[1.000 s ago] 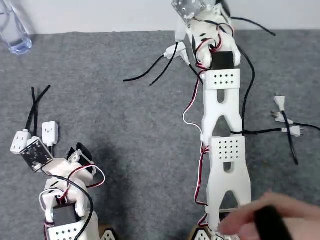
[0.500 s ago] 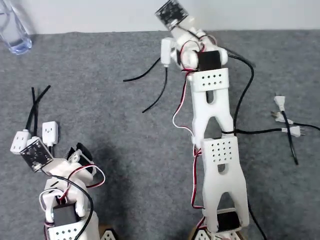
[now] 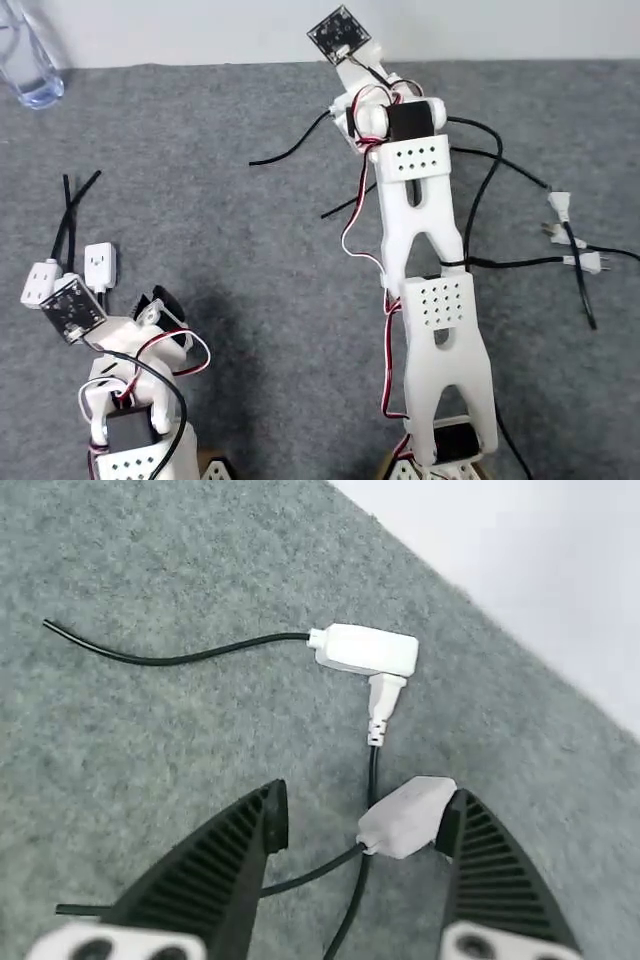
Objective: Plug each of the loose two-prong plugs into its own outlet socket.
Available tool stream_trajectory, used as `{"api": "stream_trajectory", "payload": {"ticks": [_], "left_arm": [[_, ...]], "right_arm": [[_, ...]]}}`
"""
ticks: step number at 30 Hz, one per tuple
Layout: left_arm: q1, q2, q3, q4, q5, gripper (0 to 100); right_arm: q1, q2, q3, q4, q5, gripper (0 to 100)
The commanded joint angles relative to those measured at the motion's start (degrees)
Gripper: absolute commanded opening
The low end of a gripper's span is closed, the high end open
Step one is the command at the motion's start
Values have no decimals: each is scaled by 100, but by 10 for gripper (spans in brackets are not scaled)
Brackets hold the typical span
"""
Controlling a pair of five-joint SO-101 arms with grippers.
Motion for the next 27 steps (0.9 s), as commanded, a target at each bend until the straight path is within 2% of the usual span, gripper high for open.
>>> {"api": "stream_trajectory", "payload": {"ticks": [1,6,10,18,22,27], "left_arm": [[18,-62,-40,18,-44,80],[9,-70,-40,-18,-44,80],[9,-79,-40,-105,-123,80],[-18,-79,-57,-132,-1811,80],[-519,-79,-75,-53,-2954,80],[-1169,-79,-778,958,-3578,80]], "right_arm": [[66,-435,-642,585,-35,230],[268,-681,-738,1754,-18,229],[690,-971,-571,1886,-158,227],[1420,-1446,1257,1886,-1011,227],[1552,-2202,2778,1886,-1055,227],[1666,-3389,4668,1859,-941,226]]}}
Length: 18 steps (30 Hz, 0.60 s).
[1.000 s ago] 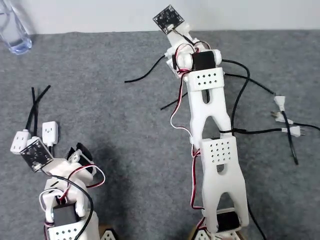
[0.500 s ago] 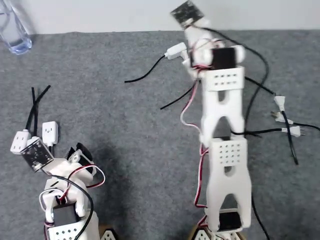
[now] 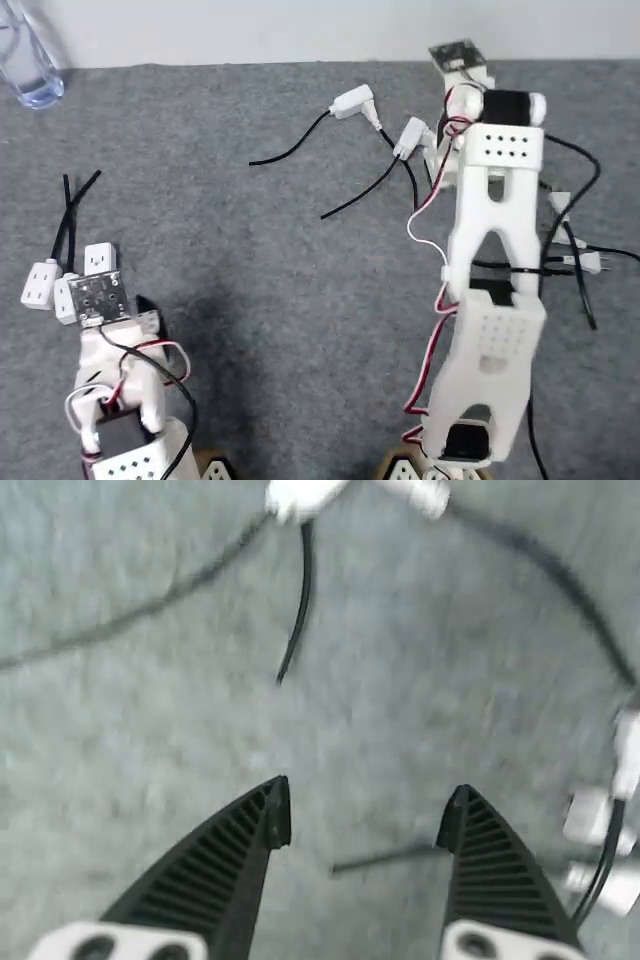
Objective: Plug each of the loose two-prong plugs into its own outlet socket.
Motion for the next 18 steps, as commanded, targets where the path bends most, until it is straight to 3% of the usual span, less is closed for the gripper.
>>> {"api": "stream_trajectory", "payload": {"ticks": [1,4,11,16,18], "left_arm": [[-519,-79,-743,756,-624,80],[-782,-88,-778,633,-1222,80],[-1064,-62,-910,18,-1213,80],[-1099,-53,-1552,624,-1222,81],[-1099,-44,-1780,668,-1222,81]], "right_arm": [[154,-1147,1134,242,141,226],[171,-1648,1864,233,352,226],[171,-2334,3174,66,598,220],[171,-3037,4475,-514,615,72],[136,-3468,5064,-787,615,89]]}}
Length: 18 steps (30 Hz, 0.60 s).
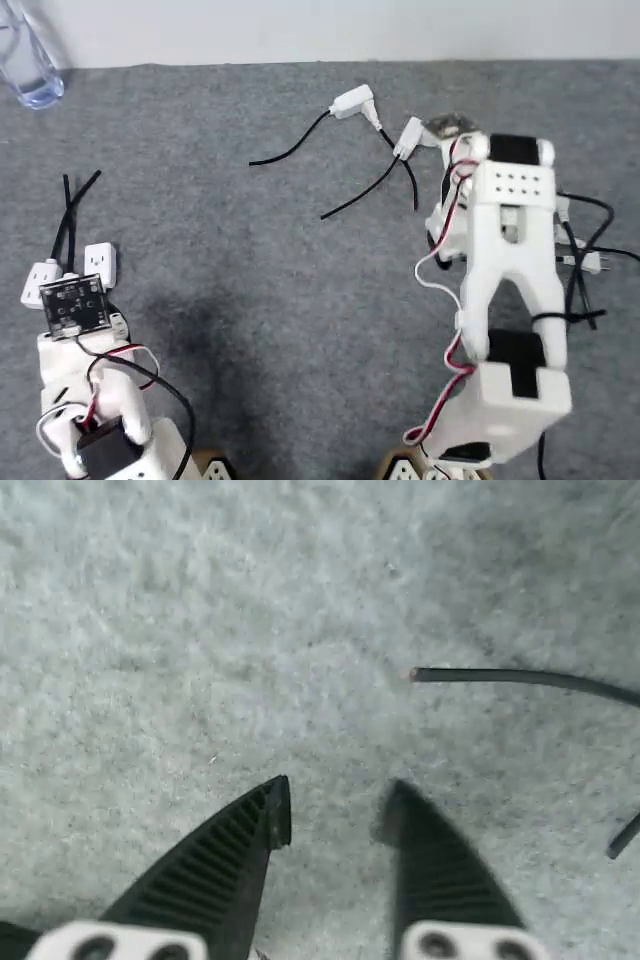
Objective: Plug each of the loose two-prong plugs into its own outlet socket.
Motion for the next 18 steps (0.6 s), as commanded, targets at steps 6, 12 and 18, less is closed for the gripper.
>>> {"api": "stream_trajectory", "payload": {"ticks": [6,12,18], "left_arm": [[53,-35,-1077,264,-149,108],[369,738,-1727,466,-325,109],[378,2752,-3011,88,-158,108]], "right_arm": [[4,-2088,2418,-1367,70,190],[4,-2844,4352,-3055,70,190],[4,-2932,5196,-3837,9,190]]}}
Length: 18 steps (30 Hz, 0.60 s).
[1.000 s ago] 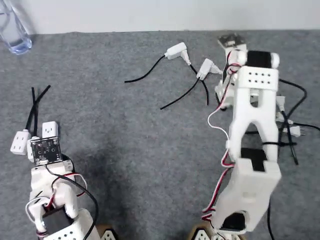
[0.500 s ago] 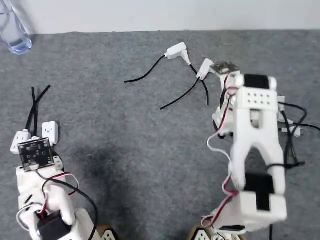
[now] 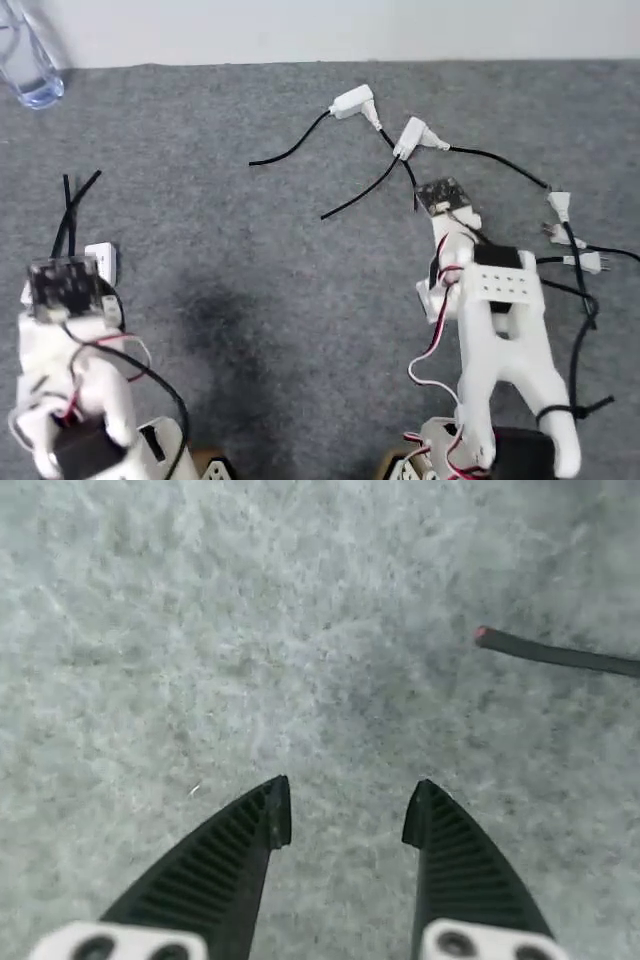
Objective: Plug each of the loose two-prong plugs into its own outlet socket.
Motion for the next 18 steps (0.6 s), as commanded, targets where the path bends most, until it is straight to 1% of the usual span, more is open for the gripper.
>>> {"api": "stream_trajectory", "payload": {"ticks": [1,4,6,8,14,18], "left_arm": [[44,1565,-1182,-264,132,108],[114,2488,-1657,-290,88,108],[220,3051,-1710,-492,-44,108],[290,3622,-1684,-818,-316,108],[299,5521,-1842,-1925,-791,108],[202,6567,-2229,-2303,-782,108]], "right_arm": [[13,-198,255,-479,-70,190],[13,-251,677,-954,-255,190],[40,-251,888,-1200,-246,190],[48,-251,1029,-1367,-246,190],[22,-242,1178,-1596,-246,190],[22,-207,1187,-1596,-246,190]]}}
